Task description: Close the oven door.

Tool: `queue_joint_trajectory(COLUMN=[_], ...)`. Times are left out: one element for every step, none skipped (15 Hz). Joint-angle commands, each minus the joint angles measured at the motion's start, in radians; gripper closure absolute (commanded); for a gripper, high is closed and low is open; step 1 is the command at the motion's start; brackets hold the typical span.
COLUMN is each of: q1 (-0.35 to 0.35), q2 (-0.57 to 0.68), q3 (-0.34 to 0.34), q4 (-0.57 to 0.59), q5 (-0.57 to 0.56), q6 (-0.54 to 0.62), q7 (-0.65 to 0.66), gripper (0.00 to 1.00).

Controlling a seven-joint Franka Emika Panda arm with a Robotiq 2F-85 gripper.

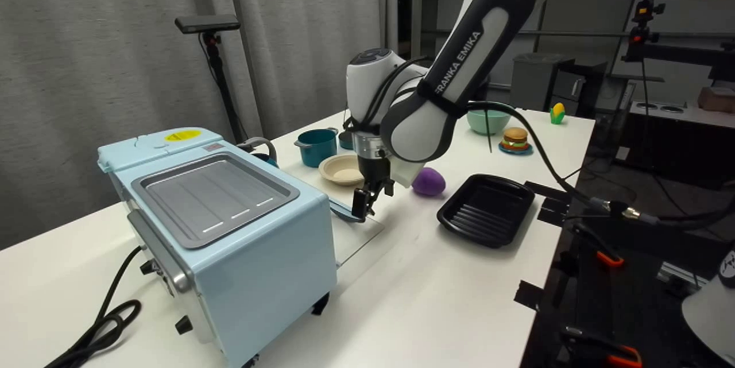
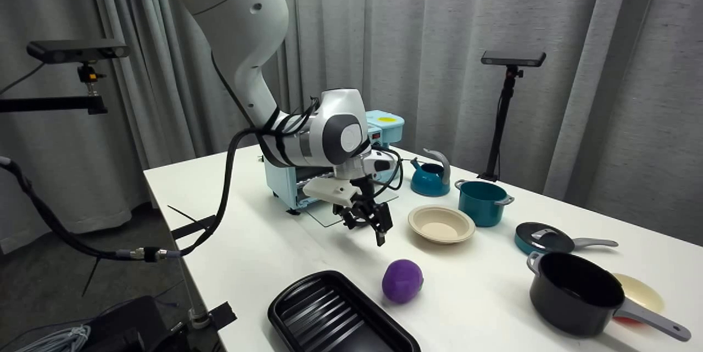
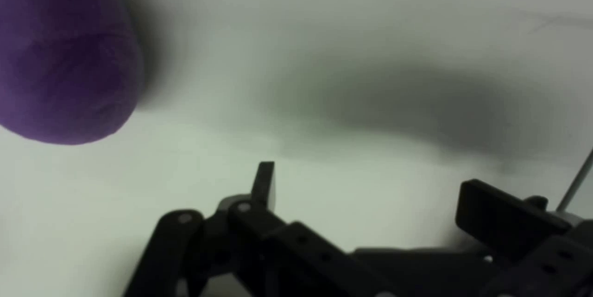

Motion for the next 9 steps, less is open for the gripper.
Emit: queue_joint_trajectory(q1=[-0.024, -0.030, -0.043, -0.063, -0.103, -0.133, -0.163, -0.186, -0.204], q2=[-0.005, -0.011, -0.021, -0.026, -0.066, -0.086, -0.103, -0.121, -0.145], q3=[0.053, 0.066, 0.077, 0.096, 0.113, 0.135, 0.162, 0.184, 0.204], q4=[-0.026, -0.036, -0.047, -0.053, -0.092, -0.112, -0.137, -0.157, -0.185], q5=[0.035, 0.045, 0.060, 0.089, 0.122, 0.163, 0.206, 0.243, 0.275], q6=[0.012, 0.025, 0.039, 0.048, 0.053, 0.054, 0.071, 0.079, 0.094], q7=[-0.061, -0.075, -0.094, -0.121, -0.172, -0.215, -0.261, -0.302, -0.338], gripper=[0.00, 0.00, 0.00, 0.00, 0.00, 0.00, 0.00, 0.00, 0.00])
